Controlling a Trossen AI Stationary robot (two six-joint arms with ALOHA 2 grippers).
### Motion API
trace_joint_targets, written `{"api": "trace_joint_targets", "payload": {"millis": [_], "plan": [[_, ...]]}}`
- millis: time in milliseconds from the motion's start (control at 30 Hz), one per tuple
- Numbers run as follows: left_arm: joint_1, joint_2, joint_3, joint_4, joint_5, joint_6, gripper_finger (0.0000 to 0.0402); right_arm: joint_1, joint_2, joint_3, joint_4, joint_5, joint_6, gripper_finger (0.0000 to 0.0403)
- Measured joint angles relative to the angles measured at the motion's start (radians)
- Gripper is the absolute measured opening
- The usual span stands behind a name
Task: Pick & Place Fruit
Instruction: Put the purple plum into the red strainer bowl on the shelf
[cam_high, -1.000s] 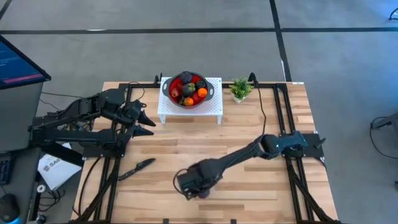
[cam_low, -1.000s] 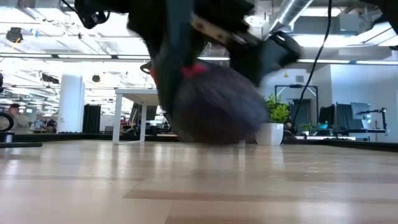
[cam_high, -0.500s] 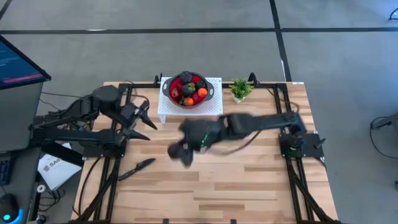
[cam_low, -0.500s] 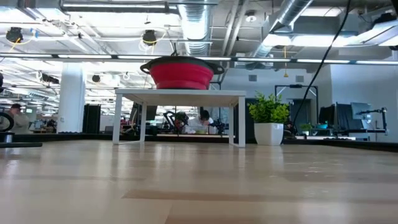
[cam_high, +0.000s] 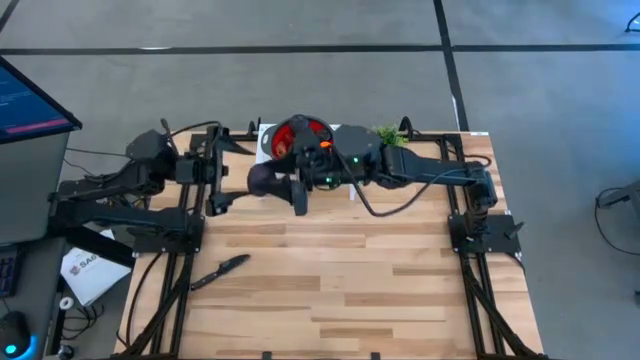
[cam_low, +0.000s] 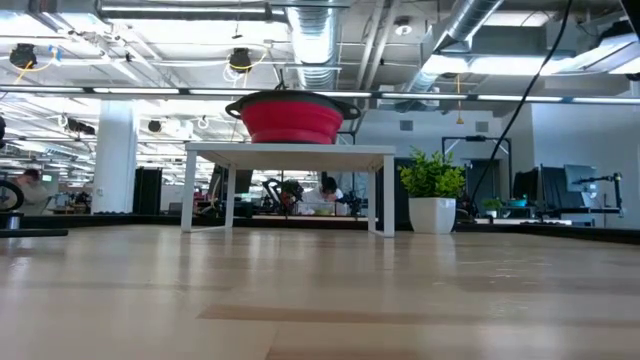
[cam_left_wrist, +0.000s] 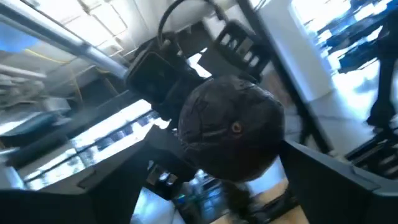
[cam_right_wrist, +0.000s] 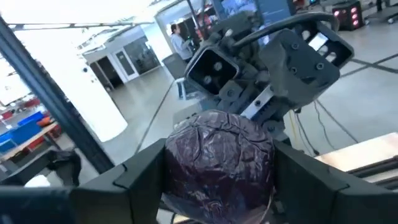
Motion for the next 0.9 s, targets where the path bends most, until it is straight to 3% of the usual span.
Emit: {"api": "trace_joint_targets", "payload": {"millis": [200, 400, 633, 900], "plan": [[0.000, 0.029, 0.000, 0.037, -0.083, 0.047, 0.0380, -0.049, 0.001, -0.001, 0.018, -0.039, 0.001, 0.0251], [0.001, 0.087, 0.000, 0.061, -0.114, 0.036, 0.0382, -0.086, 0.002, -0.001, 0.053, -0.146, 0.011, 0.0251], [-0.006, 0.111, 0.000, 0.138, -0.112, -0.086, 0.0377, -0.092, 0.002, -0.001, 0.023, -0.150, 0.012, 0.0251], [-0.007, 0.094, 0.000, 0.149, -0.101, -0.089, 0.0375, -0.089, 0.001, -0.034, 0.028, -0.149, 0.036, 0.0251]]}}
